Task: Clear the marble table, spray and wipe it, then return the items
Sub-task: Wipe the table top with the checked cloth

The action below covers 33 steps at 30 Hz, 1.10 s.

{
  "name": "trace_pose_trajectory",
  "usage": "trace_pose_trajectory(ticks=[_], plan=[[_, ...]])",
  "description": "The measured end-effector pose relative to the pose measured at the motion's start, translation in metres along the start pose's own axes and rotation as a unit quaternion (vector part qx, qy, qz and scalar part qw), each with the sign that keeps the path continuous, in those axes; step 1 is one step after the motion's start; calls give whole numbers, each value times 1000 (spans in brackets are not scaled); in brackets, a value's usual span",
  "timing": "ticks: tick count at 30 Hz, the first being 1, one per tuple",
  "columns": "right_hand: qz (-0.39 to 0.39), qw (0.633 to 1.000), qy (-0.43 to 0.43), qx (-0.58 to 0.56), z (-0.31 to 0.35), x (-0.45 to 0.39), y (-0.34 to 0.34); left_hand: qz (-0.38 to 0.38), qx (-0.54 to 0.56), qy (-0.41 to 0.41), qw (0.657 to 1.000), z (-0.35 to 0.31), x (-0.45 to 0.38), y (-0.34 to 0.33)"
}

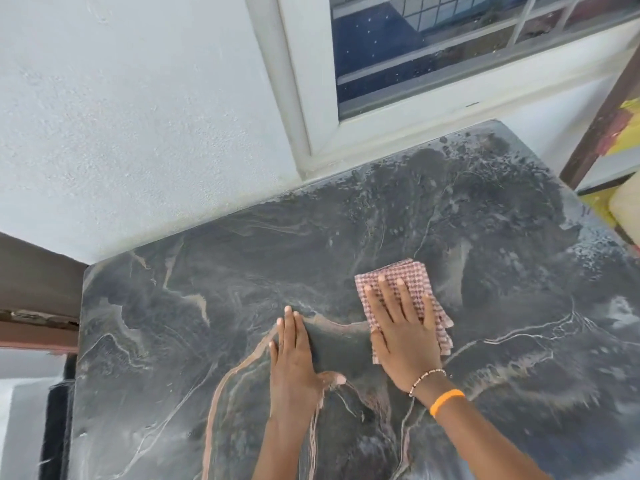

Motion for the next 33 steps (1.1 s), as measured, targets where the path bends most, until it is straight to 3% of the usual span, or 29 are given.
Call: trace_pose_trajectory(ticks=[5, 10, 14, 21, 25, 27, 33], plan=[[77, 979, 181, -48, 72, -52, -11, 9, 4, -5, 1000, 4, 2, 1], [85, 962, 258, -19, 88, -131, -10, 8, 18, 11, 1000, -5, -5, 6], [47, 977, 206, -6, 42, -169, -4, -20, 13, 14, 1000, -12, -26, 14], [-15, 999, -41, -1, -84, -143, 9, 8, -11, 36, 999, -15, -40, 13], [-10, 987, -158, -16, -74, -97, 3, 16, -28, 41, 999, -13, -44, 11], [-3, 991, -134, -20, -45, -85, -5, 21, -31, 41, 998, -13, -44, 9], [8, 997, 80, -15, 67, -127, -7, 31, -24, 48, 998, -11, -47, 10]])
Point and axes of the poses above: each hand's wrist, its own x-axis away from the middle knuckle, its own y-axis out of the back of the hand, z = x × y, the point moved 2 cm from there along -x, towards the middle knuckle, and after that the axes turned 2 degrees about -z, right-handed, at the moved point
